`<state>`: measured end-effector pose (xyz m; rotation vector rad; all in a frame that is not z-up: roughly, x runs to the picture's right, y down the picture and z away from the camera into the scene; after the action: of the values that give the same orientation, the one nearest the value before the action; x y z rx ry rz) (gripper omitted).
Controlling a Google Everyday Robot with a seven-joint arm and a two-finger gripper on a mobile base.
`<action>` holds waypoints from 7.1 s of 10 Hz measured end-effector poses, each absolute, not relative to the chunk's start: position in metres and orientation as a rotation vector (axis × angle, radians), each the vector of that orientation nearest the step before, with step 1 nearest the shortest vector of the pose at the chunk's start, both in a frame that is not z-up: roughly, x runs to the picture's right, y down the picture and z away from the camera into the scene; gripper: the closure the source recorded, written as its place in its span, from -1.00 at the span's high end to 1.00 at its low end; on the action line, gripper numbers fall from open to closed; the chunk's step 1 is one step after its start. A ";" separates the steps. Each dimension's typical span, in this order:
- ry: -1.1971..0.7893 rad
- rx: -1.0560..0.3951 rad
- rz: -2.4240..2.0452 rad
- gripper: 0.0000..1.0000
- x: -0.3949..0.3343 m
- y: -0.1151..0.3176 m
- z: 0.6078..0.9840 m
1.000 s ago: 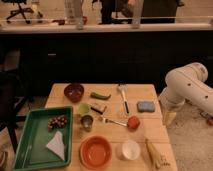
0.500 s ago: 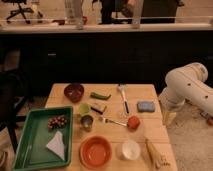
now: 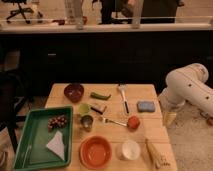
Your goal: Stack bowls on top of each other
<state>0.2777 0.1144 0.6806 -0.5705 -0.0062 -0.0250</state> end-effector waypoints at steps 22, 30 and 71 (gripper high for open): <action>-0.414 -0.404 -1.073 0.60 0.070 0.112 0.712; -0.539 -0.440 -1.298 0.60 -0.026 0.096 0.743; -0.637 -0.353 -1.375 -0.29 -0.127 0.024 0.973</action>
<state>-0.1266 0.0238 0.9729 -0.3530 -0.6369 -1.3753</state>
